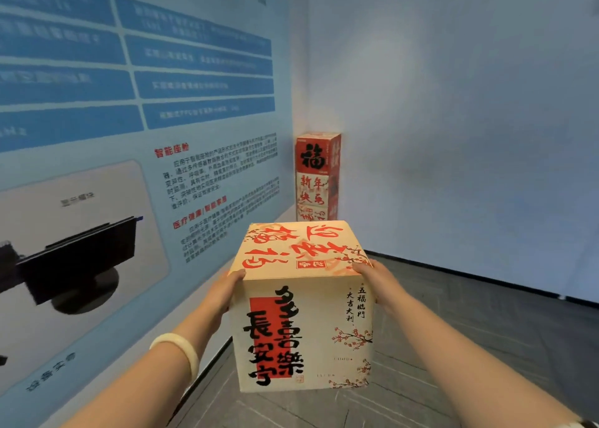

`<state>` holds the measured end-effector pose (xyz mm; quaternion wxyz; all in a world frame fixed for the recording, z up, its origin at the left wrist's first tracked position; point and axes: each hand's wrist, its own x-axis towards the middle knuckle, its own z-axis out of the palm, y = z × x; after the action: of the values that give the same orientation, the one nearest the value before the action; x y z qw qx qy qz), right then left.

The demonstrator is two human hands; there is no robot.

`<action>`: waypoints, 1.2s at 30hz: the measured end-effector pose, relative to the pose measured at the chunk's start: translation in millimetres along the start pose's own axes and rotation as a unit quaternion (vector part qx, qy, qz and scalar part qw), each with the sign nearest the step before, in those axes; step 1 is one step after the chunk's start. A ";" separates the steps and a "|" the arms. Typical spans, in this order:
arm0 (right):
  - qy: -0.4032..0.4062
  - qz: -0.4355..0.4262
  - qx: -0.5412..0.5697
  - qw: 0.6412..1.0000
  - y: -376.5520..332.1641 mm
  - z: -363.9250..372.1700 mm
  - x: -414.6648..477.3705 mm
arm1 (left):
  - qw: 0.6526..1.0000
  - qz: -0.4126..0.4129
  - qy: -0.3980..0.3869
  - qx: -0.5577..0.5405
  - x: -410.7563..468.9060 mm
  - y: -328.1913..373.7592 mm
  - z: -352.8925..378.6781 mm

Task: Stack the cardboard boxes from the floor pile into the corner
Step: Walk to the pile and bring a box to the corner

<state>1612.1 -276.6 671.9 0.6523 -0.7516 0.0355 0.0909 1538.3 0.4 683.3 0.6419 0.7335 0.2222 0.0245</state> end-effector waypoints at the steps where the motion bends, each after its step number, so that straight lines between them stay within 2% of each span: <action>1: 0.013 0.004 0.002 1.000 0.0 -5.2 10.4 | 1.000 0.001 -0.014 0.000 13.0 4.6 9.2; 10: 0.101 0.028 0.048 0.993 14.0 -71.6 129.9 | 0.995 -0.001 -0.105 0.001 145.8 34.4 112.9; 19: 0.109 0.064 0.049 0.991 -9.1 -124.6 293.0 | 0.992 0.002 -0.126 0.007 296.8 88.4 207.7; 26: 0.126 0.083 0.047 0.988 -16.9 -135.3 405.1 | 0.988 0.000 -0.150 0.031 422.7 115.3 253.8; 36: 0.185 0.101 0.037 0.977 -36.6 -122.0 597.2 | 0.969 0.012 -0.237 0.067 651.9 157.7 307.8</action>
<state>2215.3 -352.6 614.5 0.6490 -0.7237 0.2342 0.0141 2270.4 -65.3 617.2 0.6256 0.7621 0.0565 -0.1570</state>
